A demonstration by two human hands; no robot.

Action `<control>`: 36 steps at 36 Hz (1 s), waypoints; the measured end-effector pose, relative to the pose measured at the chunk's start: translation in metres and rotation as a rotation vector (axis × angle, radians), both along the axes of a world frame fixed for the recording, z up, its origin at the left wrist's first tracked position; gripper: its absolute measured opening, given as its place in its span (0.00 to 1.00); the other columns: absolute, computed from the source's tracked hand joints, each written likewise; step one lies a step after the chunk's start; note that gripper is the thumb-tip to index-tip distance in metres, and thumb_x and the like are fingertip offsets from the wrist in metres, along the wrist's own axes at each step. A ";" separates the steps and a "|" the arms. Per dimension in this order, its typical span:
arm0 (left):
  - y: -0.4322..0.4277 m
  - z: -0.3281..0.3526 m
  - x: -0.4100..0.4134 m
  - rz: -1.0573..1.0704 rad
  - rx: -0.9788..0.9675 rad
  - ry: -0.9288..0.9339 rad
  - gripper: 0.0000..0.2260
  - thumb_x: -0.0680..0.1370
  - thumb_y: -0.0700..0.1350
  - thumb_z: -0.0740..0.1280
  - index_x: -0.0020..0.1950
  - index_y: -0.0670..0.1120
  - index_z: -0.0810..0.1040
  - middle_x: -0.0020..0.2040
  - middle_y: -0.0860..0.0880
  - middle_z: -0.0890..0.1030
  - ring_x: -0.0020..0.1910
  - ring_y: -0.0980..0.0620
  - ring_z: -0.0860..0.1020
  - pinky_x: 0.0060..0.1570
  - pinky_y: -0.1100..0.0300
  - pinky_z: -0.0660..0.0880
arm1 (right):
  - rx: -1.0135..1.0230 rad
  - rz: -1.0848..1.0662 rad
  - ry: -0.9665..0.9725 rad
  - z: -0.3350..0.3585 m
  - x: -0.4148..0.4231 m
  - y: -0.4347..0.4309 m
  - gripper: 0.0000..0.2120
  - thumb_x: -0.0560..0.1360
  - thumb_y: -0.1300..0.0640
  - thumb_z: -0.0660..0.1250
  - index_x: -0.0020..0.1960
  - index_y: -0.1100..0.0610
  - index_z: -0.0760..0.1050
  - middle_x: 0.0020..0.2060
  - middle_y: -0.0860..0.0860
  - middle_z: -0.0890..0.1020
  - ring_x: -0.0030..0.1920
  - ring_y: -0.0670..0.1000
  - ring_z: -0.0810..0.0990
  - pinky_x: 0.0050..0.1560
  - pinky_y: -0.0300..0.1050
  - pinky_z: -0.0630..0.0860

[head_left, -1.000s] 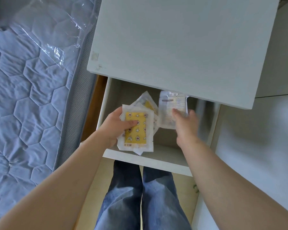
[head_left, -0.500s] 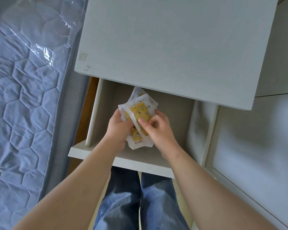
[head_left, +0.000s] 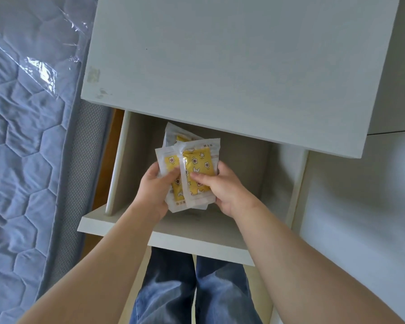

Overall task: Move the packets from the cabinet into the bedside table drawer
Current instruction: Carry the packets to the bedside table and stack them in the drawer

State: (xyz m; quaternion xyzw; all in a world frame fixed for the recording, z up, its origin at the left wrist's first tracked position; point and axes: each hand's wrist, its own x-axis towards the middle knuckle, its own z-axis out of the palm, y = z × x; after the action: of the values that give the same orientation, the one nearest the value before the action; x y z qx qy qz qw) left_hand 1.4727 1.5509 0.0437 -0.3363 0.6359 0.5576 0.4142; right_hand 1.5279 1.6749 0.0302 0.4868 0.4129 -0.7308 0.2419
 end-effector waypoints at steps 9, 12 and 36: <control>-0.023 -0.040 -0.034 -0.457 -0.191 -0.047 0.08 0.76 0.43 0.68 0.54 0.46 0.75 0.54 0.45 0.81 0.53 0.45 0.80 0.58 0.46 0.75 | 0.107 -0.136 -0.042 -0.044 -0.001 -0.009 0.12 0.73 0.66 0.69 0.49 0.51 0.73 0.46 0.49 0.81 0.46 0.50 0.80 0.45 0.45 0.78; -0.027 -0.053 -0.035 -0.588 -0.254 -0.035 0.07 0.77 0.43 0.67 0.55 0.45 0.74 0.54 0.46 0.80 0.52 0.46 0.78 0.56 0.51 0.75 | 0.199 -0.058 -0.066 -0.058 -0.002 -0.015 0.11 0.74 0.65 0.68 0.49 0.51 0.71 0.45 0.48 0.79 0.49 0.52 0.79 0.50 0.49 0.78; -0.016 -0.091 -0.022 -1.812 -0.619 0.524 0.47 0.72 0.60 0.68 0.77 0.54 0.37 0.77 0.49 0.39 0.76 0.43 0.40 0.72 0.44 0.48 | 0.608 0.428 -0.231 -0.088 0.013 -0.007 0.02 0.77 0.58 0.63 0.46 0.56 0.73 0.44 0.51 0.78 0.49 0.57 0.77 0.42 0.40 0.73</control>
State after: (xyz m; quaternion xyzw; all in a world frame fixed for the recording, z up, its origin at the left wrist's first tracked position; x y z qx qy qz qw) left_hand 1.4512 1.5346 -0.0476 0.3174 0.8418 -0.1037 0.4241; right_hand 1.5407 1.6677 -0.0579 0.5182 0.6730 -0.4484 0.2784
